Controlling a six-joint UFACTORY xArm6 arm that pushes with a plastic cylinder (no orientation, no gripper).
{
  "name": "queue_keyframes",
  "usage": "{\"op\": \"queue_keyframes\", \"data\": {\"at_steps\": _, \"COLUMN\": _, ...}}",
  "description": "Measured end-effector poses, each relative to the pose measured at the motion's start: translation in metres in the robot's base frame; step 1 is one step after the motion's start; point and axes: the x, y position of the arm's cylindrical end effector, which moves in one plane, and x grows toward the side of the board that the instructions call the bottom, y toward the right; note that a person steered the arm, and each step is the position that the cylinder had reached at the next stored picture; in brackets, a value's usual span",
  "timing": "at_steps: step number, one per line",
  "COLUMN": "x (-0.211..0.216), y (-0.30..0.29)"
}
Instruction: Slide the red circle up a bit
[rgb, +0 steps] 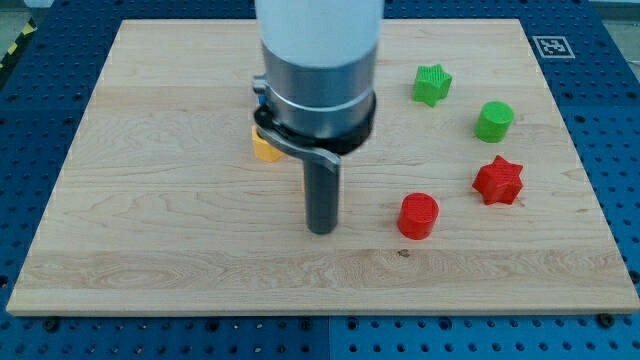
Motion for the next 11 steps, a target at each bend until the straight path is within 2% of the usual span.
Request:
{"op": "queue_keyframes", "data": {"at_steps": 2, "x": 0.036, "y": 0.088}}
{"op": "queue_keyframes", "data": {"at_steps": 4, "x": 0.038, "y": 0.161}}
{"op": "queue_keyframes", "data": {"at_steps": 5, "x": 0.018, "y": 0.163}}
{"op": "queue_keyframes", "data": {"at_steps": 6, "x": 0.017, "y": 0.163}}
{"op": "queue_keyframes", "data": {"at_steps": 8, "x": 0.011, "y": 0.125}}
{"op": "queue_keyframes", "data": {"at_steps": 11, "x": 0.011, "y": 0.121}}
